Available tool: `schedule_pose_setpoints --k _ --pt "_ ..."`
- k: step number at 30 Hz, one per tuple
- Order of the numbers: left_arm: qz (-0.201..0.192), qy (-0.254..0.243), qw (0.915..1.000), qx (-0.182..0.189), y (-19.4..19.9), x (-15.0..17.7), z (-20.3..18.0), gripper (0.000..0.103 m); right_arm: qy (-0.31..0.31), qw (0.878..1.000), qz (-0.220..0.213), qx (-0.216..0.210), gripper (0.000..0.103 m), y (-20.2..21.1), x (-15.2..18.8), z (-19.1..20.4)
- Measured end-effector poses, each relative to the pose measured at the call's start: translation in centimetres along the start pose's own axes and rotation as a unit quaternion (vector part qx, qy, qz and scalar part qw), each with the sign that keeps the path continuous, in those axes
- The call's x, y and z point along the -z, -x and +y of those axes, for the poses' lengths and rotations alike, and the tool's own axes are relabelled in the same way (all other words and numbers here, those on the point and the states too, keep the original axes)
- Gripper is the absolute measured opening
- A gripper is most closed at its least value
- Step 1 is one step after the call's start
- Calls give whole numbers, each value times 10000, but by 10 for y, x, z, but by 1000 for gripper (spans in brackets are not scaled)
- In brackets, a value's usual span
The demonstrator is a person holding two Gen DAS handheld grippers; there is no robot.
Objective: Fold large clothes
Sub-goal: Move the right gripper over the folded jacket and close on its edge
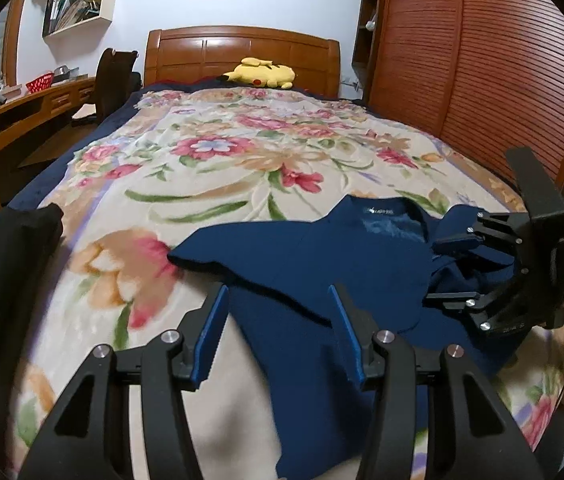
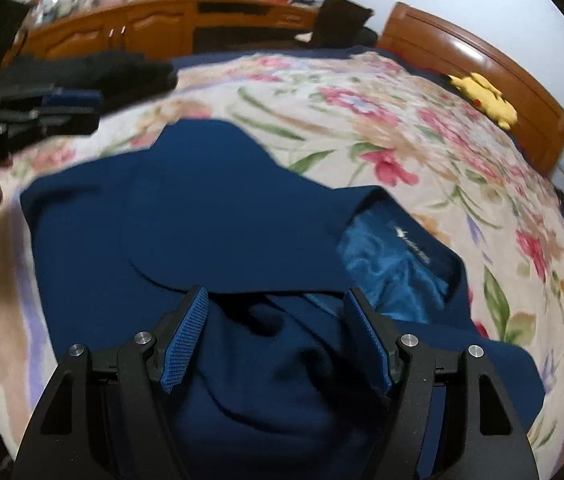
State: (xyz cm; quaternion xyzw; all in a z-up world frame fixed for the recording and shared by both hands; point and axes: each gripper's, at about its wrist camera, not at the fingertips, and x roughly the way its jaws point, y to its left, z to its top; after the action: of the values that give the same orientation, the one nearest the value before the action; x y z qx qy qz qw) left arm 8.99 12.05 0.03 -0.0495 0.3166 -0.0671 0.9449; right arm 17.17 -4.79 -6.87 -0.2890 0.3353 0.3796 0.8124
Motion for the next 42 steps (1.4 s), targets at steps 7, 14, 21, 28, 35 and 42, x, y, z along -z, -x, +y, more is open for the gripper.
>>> schedule_pose_setpoints --k 7,14,21,28,35,42 --pt "34 45 9999 105 -1 4 2 50 597 9977 260 181 0 -27 -23 2" --pt "36 5 9998 173 -1 4 0 50 354 9990 -215 191 0 -27 -64 -28" --pt "21 -129 9999 36 1 4 -2 50 47 9988 -396 -274 7 -17 -73 -24" --pt "1 -83 10000 26 4 5 1 50 241 9952 78 -948 54 -18 -47 24" --pt "1 -77 10000 36 4 5 1 50 487 9920 641 -975 48 -35 -30 39" --pt "14 -73 10000 28 6 7 1 50 792 9918 619 -793 0 -38 -36 42"
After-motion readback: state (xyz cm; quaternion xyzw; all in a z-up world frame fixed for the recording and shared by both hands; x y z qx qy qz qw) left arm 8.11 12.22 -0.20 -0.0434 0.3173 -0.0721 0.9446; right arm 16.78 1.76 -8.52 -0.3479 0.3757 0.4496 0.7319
